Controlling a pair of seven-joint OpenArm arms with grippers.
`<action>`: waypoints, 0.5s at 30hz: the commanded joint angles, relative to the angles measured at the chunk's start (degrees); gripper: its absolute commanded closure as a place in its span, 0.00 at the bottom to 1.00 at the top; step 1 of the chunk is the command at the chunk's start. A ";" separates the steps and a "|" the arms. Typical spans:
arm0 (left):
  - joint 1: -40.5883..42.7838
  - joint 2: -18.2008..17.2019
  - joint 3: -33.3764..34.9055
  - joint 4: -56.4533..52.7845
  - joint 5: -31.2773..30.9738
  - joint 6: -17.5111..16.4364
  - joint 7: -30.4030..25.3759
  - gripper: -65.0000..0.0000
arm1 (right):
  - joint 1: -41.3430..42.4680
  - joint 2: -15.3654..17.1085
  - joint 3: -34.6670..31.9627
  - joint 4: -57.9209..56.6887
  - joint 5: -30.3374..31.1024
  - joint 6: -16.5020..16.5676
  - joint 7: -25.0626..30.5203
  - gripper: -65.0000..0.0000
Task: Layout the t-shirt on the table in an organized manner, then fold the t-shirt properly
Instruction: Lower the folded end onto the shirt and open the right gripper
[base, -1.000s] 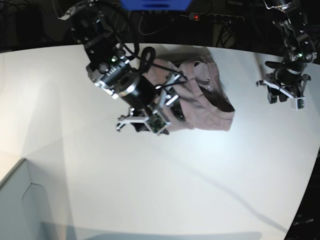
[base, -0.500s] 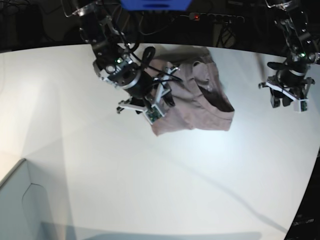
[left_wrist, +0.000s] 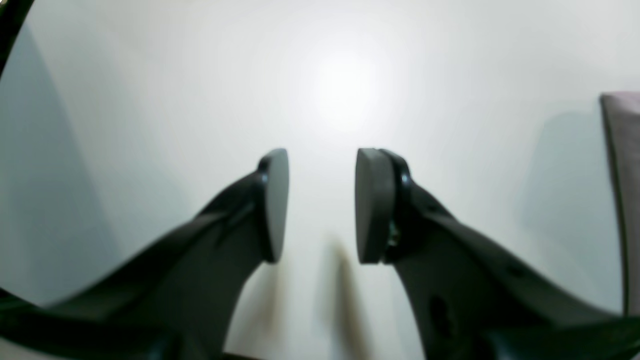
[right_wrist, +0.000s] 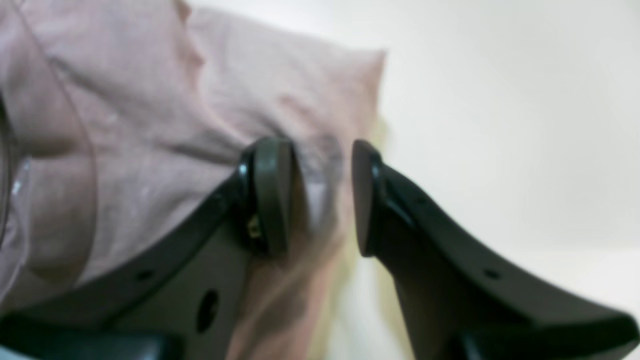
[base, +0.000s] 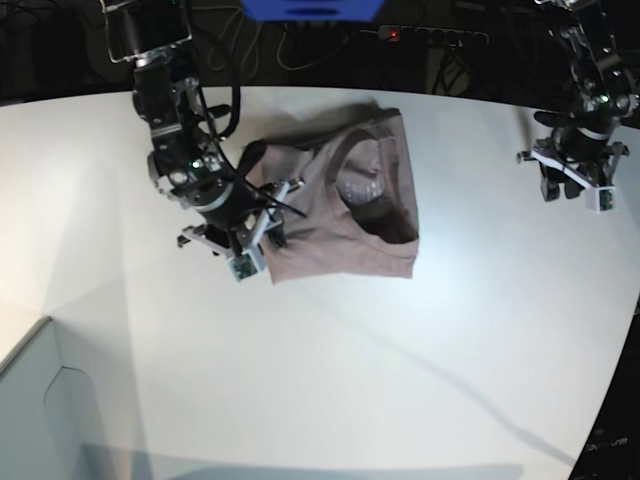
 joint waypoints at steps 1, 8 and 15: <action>-0.11 -0.62 -0.35 1.01 -0.69 -0.13 -1.32 0.67 | 0.71 -0.22 0.16 2.62 0.53 0.26 1.58 0.71; -0.02 -0.10 -0.26 1.19 -0.78 -0.13 -1.32 0.67 | -7.64 -0.57 -1.24 16.60 0.53 0.35 1.14 0.71; 0.77 -0.10 -0.26 2.86 -13.70 -0.13 6.95 0.66 | -12.39 -0.74 -5.64 14.58 0.45 0.35 1.41 0.71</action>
